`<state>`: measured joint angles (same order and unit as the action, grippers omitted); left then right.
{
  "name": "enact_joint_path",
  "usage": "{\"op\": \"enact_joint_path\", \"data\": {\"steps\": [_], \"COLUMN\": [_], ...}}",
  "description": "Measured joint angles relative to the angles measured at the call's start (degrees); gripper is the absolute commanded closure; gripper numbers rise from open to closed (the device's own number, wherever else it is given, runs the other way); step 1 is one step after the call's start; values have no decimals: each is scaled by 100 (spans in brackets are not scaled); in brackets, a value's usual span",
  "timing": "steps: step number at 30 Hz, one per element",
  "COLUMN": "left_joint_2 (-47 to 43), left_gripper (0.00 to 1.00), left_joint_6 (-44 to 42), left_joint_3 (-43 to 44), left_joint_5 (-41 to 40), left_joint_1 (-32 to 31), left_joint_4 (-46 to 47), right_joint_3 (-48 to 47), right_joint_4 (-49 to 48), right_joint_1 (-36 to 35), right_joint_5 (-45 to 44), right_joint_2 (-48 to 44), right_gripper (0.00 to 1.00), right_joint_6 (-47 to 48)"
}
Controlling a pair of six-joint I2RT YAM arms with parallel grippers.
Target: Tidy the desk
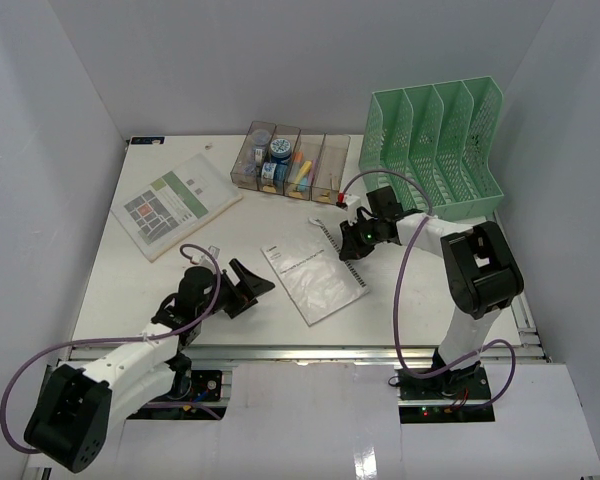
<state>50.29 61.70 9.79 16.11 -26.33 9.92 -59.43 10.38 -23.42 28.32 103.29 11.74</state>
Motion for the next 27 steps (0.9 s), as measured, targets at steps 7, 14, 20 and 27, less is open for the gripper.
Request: {"op": "enact_joint_path", "data": {"steps": [7,14,20,27], "left_joint_2": [554,439,119,-107], "left_gripper": [2,2,2,2], "left_joint_6": [-292,-522,-971,-1247], "left_joint_3": [244,250,298,265], "left_joint_5": [-68,-170,-172,-171], "left_joint_1": [0,0,0,0], "left_joint_4": [-84,-113,-345,-41], "right_joint_3": [134,148,148,64], "right_joint_4": [87,179,341,641], "right_joint_1": [-51,-72,-72,-76], "right_joint_5": [355,690,850,1308], "right_joint_2": [-235,-380,-546,-1148], "right_gripper": [92,92,92,92], "right_joint_6": [-1,29,85,539]}}
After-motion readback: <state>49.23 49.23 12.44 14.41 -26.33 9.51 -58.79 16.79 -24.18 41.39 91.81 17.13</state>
